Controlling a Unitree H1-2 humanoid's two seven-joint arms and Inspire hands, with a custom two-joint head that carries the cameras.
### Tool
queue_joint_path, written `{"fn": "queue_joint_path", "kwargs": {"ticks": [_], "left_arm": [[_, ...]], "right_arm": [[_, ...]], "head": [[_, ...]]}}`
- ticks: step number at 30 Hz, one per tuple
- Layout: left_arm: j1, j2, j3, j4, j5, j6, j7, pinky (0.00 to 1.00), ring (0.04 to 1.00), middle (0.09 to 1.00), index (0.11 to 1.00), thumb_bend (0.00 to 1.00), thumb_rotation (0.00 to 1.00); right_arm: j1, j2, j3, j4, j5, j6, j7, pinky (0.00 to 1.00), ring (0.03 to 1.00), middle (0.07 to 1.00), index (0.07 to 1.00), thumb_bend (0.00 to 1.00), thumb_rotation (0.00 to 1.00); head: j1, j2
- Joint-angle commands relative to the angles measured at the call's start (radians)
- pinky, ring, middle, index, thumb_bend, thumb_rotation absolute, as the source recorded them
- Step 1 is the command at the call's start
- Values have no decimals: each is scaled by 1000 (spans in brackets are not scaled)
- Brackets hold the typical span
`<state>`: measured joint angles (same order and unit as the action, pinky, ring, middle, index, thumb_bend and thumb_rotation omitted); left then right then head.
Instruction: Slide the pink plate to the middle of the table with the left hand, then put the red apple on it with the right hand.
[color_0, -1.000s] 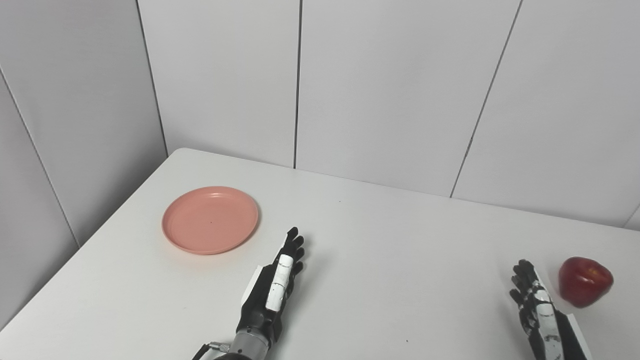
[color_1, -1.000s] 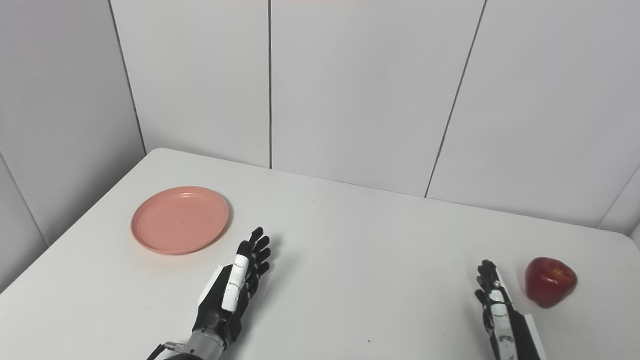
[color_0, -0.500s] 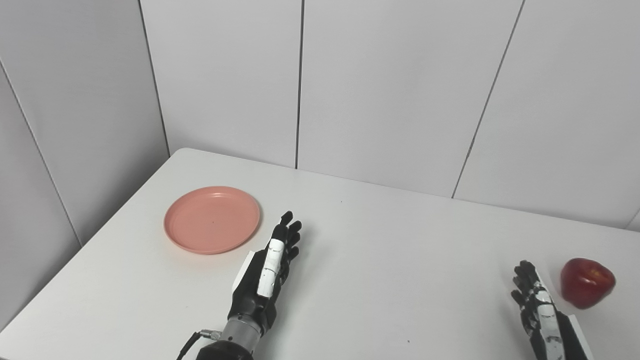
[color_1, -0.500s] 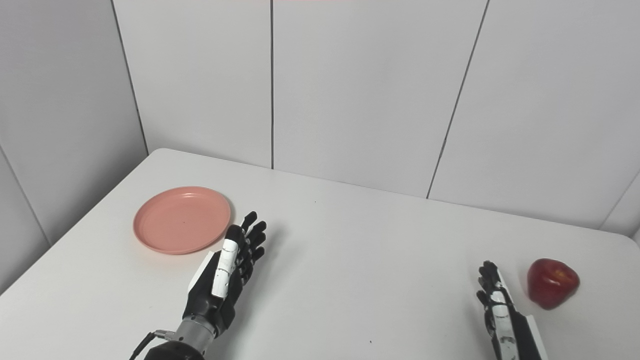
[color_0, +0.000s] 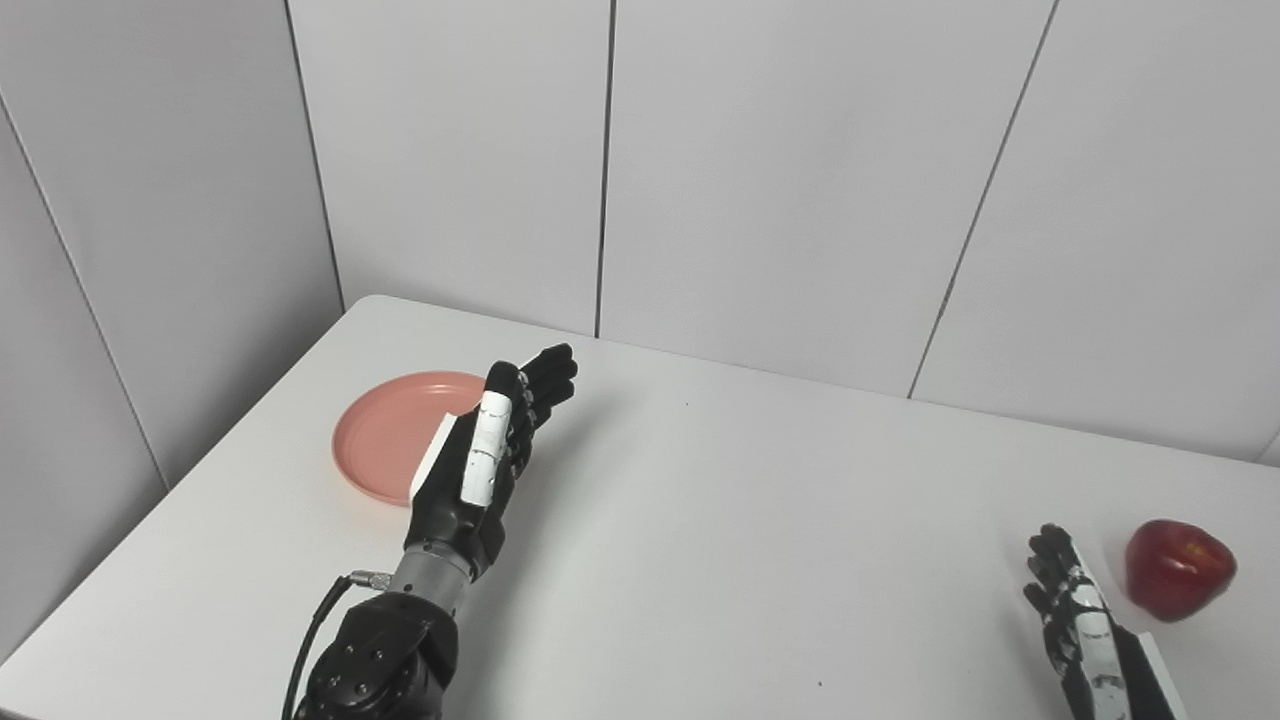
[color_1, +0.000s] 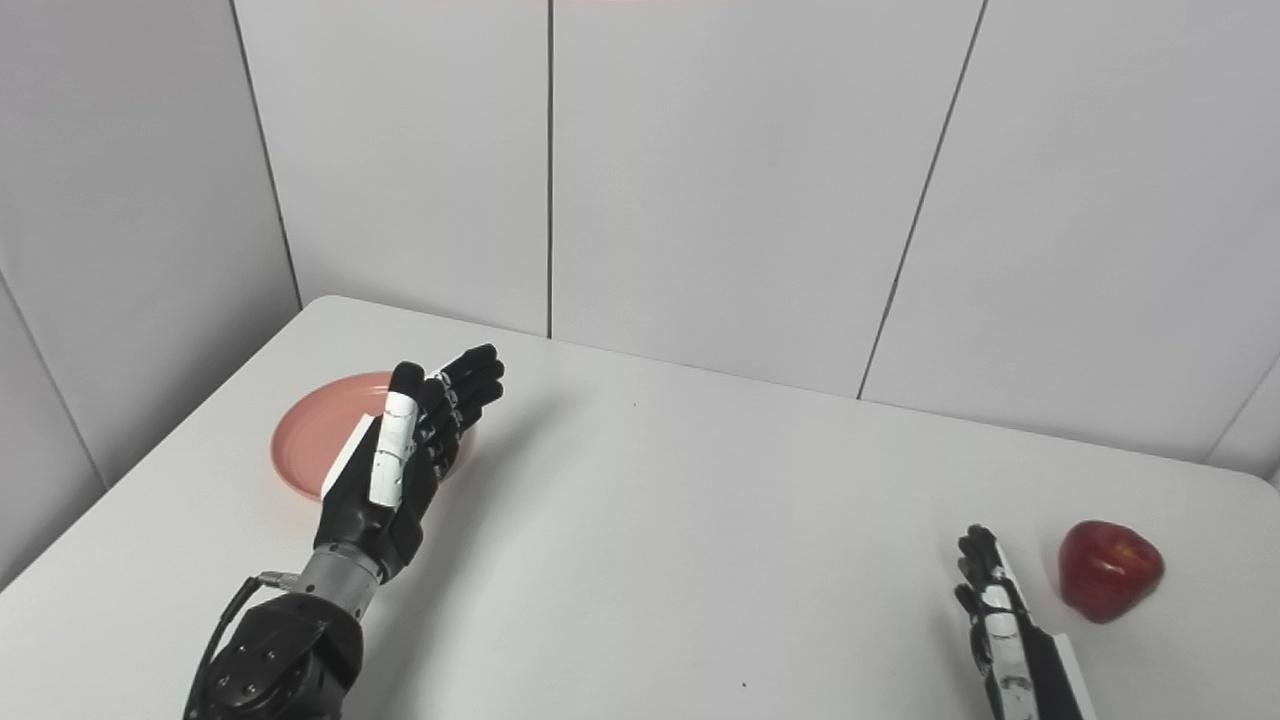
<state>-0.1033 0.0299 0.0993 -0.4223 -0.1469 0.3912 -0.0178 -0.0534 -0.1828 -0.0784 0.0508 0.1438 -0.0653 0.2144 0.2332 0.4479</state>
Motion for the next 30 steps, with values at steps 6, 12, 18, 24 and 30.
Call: {"fn": "queue_joint_path", "kwargs": {"ticks": [6,12,18,24,30], "left_arm": [[-105,106,40,-3,-36,-16,-31,966,911,877,844,926,1000],[-135,183,75,57,-66,-48,-64,937,901,873,872,901,1000],[-162,234,118,127,-95,-92,-92,957,893,875,887,910,1000],[-189,254,158,174,-112,-100,-84,904,871,855,858,919,1000],[-211,285,179,226,-154,-128,-125,931,896,885,870,872,993]], "right_arm": [[26,18,8,37,10,-42,0,1000,1000,968,967,732,1000],[26,18,6,39,12,-41,0,1000,1000,965,964,735,997],[22,16,6,47,6,-50,-2,1000,1000,963,967,729,1000],[22,17,6,45,7,-45,-1,1000,1000,960,964,730,1000],[23,16,7,45,10,-45,2,1000,1000,965,970,721,1000]], "head": [[-1,1],[-2,0],[0,-1],[1,-2],[1,-2]]}}
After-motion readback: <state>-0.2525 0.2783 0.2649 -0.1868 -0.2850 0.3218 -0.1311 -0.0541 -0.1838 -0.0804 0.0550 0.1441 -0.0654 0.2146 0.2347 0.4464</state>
